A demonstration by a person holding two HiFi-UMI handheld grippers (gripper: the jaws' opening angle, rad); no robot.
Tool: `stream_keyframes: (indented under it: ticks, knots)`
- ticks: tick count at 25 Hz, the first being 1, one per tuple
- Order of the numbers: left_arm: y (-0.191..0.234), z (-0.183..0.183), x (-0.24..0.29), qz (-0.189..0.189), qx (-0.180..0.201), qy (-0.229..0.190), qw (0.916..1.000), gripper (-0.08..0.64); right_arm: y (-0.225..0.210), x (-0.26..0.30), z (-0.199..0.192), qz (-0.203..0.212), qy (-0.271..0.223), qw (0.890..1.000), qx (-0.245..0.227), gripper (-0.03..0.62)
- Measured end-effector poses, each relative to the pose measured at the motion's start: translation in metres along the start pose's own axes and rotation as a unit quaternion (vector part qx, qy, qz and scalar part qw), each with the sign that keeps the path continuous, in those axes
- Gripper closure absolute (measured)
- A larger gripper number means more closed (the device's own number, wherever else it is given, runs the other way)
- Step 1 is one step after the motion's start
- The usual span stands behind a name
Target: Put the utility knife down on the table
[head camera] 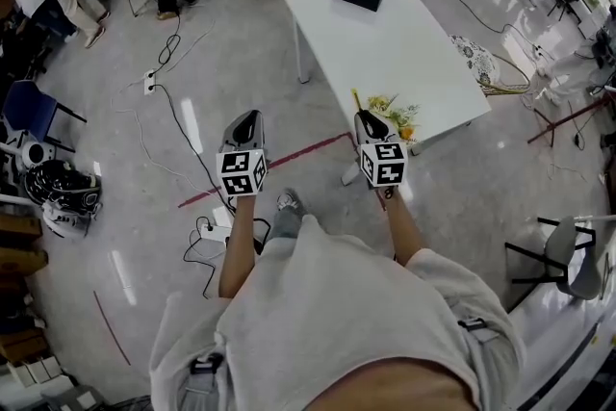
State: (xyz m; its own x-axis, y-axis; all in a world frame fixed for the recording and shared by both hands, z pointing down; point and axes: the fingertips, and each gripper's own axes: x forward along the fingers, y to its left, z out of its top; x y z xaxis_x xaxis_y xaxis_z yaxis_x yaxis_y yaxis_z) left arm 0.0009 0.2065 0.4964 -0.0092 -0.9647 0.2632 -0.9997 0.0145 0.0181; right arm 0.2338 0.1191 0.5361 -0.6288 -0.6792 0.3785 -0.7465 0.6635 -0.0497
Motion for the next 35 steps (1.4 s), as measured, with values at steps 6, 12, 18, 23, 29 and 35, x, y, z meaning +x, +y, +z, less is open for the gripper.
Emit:
stream_keyframes:
  ticks: [6,12,18,23,29,35]
  knots:
    - [0.009,-0.003,0.018,-0.002,-0.005,0.000,1.0000,0.537,-0.002,0.020,0.004,0.000,0.002,1.000,-0.002,0.509]
    - [0.033,-0.002,0.052,-0.004,-0.010,-0.001,0.9999,0.537,-0.005,0.058,0.013,-0.003,0.006,1.000,-0.004,0.509]
    - [0.070,0.011,0.096,-0.008,-0.015,-0.002,0.9999,0.537,-0.010,0.107,0.035,-0.013,0.008,1.000,-0.004,0.509]
    - [0.096,0.028,0.140,-0.026,-0.012,-0.003,0.9996,0.537,-0.017,0.145,0.054,-0.029,0.008,1.000,0.001,0.509]
    - [0.121,0.048,0.191,-0.050,-0.006,-0.005,0.9987,0.537,-0.030,0.188,0.077,-0.051,0.010,0.999,0.008,0.509]
    - [0.153,0.055,0.232,-0.060,-0.005,-0.001,0.9982,0.537,-0.034,0.232,0.093,-0.066,0.009,0.998,0.014,0.509]
